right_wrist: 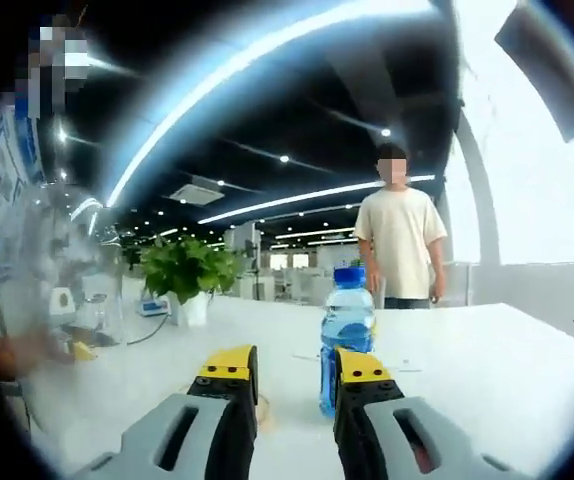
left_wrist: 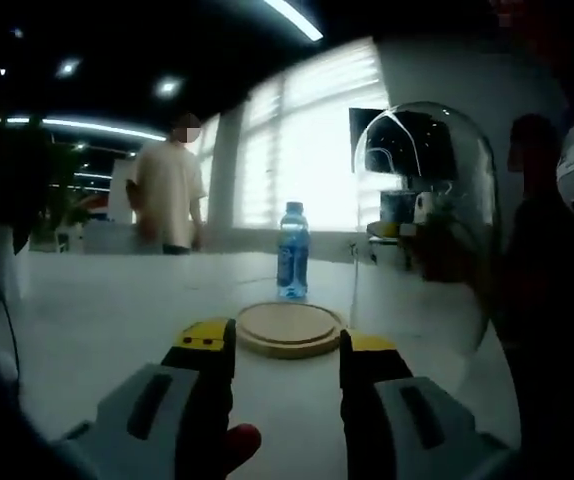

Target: Open the cover put in the Mizone put the cover back on

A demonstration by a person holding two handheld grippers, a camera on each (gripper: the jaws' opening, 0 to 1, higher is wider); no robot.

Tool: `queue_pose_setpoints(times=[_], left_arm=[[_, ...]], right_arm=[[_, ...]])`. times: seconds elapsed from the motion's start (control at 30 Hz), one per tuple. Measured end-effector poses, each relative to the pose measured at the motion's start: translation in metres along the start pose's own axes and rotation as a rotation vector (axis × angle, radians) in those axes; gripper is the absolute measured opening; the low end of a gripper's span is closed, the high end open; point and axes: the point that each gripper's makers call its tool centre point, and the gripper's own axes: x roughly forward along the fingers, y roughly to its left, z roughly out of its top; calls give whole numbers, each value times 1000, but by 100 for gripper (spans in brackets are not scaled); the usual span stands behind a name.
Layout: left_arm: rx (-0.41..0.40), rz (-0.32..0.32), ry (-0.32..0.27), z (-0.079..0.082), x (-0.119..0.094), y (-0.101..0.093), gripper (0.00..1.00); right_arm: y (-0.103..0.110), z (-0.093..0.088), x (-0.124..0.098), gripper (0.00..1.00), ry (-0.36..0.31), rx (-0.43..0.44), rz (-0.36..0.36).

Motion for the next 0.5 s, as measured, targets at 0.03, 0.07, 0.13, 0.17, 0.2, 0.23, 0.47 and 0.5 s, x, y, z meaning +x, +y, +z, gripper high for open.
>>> queue_pose_setpoints(times=[0.03, 0.07, 0.13, 0.17, 0.2, 0.23, 0.47, 0.5], left_arm=[[2, -1, 4, -1, 0, 0, 34], [4, -3, 7, -2, 0, -1, 34], [4, -9, 9, -2, 1, -2, 34], [4, -11, 9, -2, 1, -2, 34], [4, -12, 11, -2, 2, -3, 34], [6, -12, 13, -3, 2, -2, 34], [10, -9, 19, -4, 2, -1, 34], [13, -8, 22, -4, 2, -1, 34]], right_arm=[[-3, 2, 5, 26, 8, -12, -12], [-6, 3, 10, 26, 17, -18, -20], [-11, 9, 21, 26, 22, -20, -32], [-13, 11, 26, 26, 22, -21, -35], [-14, 13, 30, 26, 20, -21, -37], [-16, 15, 35, 27, 22, -19, -40], [-29, 22, 66, 28, 30, -7, -63], [-31, 22, 69, 28, 31, -5, -69]])
